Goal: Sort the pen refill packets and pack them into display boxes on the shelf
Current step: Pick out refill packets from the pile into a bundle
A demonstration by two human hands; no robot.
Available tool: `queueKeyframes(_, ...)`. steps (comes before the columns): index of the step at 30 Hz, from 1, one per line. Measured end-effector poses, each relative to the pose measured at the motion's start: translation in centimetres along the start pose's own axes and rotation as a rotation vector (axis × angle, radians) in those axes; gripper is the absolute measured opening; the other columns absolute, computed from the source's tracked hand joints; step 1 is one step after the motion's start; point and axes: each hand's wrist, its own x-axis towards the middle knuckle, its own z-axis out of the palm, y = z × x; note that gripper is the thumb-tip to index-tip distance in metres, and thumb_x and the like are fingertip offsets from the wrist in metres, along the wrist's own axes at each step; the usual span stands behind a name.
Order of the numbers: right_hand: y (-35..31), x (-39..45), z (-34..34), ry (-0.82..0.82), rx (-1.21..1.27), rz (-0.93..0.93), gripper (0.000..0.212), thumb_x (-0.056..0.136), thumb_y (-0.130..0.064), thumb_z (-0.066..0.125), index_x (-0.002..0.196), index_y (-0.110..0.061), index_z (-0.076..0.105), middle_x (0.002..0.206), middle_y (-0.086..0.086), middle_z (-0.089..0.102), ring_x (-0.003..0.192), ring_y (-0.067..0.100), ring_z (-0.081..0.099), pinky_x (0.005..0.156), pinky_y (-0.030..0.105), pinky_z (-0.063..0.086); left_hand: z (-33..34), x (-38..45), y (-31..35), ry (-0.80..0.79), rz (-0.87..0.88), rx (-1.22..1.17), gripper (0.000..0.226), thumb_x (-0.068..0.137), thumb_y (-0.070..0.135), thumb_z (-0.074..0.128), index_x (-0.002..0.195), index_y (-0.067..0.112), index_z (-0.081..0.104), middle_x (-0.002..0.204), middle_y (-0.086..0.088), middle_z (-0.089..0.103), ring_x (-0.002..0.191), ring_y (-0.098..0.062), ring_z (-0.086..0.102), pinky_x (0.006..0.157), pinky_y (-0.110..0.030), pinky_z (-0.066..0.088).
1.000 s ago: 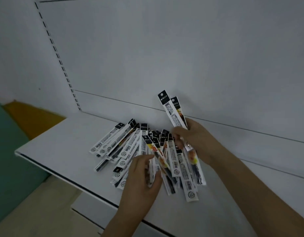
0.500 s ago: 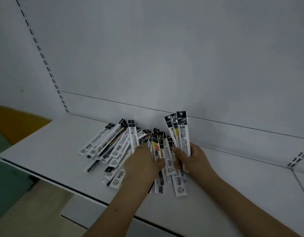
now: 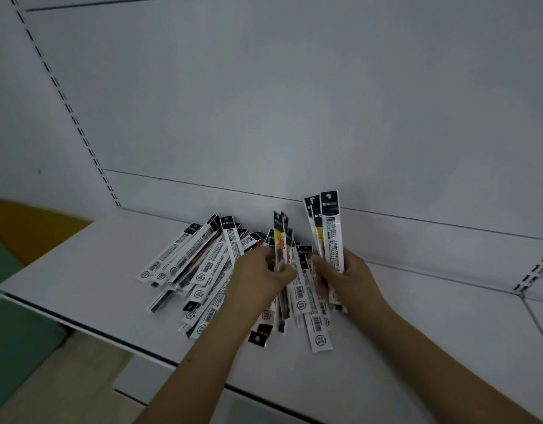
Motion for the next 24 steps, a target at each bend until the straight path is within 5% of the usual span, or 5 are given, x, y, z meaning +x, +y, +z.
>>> queueKeyframes(5, -1.0, -0.1, -0.6, 0.011, 0.096, -0.088, 0.040, 0.091, -0.045, 0.054, 0.089, -0.005, 0.058, 0.060, 0.000, 0.059, 0.055, 0.015, 0.058, 0.055, 0.024, 0.049, 0.2, -1.0, 1.9, 0.134, 0.209, -0.256, 0.005, 0.089, 0.026, 0.069, 0.093, 0.026, 0.065, 0.077, 0.010, 0.066, 0.064, -0.004, 0.062, 0.057, -0.018, 0.050)
queueKeyframes(12, -1.1, 0.0, -0.9, 0.083, 0.226, -0.118, 0.038, 0.077, -0.054, 0.073, 0.102, -0.028, 0.061, 0.073, -0.008, 0.065, 0.065, 0.004, 0.060, 0.062, 0.019, 0.050, 3.6, -1.4, 2.1, 0.101, 0.271, -0.003, 0.024, 0.089, 0.033, 0.066, 0.108, 0.033, 0.051, 0.092, 0.018, 0.061, 0.070, 0.001, 0.059, 0.058, -0.011, 0.041)
queueKeyframes(16, -1.3, 0.1, -1.0, 0.074, 0.201, -0.120, 0.042, 0.071, -0.035, 0.079, 0.110, -0.028, 0.063, 0.097, -0.003, 0.071, 0.089, 0.006, 0.068, 0.079, 0.019, 0.055, 4.5, -1.3, 1.9, 0.086, 0.322, 0.046, 0.027, 0.086, 0.025, 0.068, 0.110, 0.022, 0.055, 0.096, 0.012, 0.054, 0.079, -0.003, 0.048, 0.062, -0.009, 0.037)
queueKeyframes(21, -1.1, 0.3, -1.6, 0.198, 0.179, -0.089, 0.006, 0.090, -0.015, 0.066, 0.092, -0.018, 0.071, 0.083, 0.002, 0.074, 0.078, 0.019, 0.070, 0.070, 0.030, 0.057, 4.5, -1.5, 1.2, -0.043, 0.406, -0.029, 0.048, 0.080, 0.046, 0.071, 0.121, 0.029, 0.053, 0.104, 0.015, 0.047, 0.081, 0.003, 0.050, 0.071, -0.006, 0.039)
queueKeyframes(24, -1.6, 0.3, -2.2, 0.237, 0.266, -0.086, 0.029, 0.097, -0.017, 0.055, 0.071, -0.024, 0.066, 0.071, 0.008, 0.064, 0.060, 0.022, 0.059, 0.053, 0.031, 0.048, 4.6, -2.1, 0.0, 0.014, 0.417, 0.015, 0.059, 0.087, 0.066, 0.049, 0.135, 0.032, 0.044, 0.121, 0.015, 0.045, 0.106, 0.001, 0.050, 0.088, -0.018, 0.045)
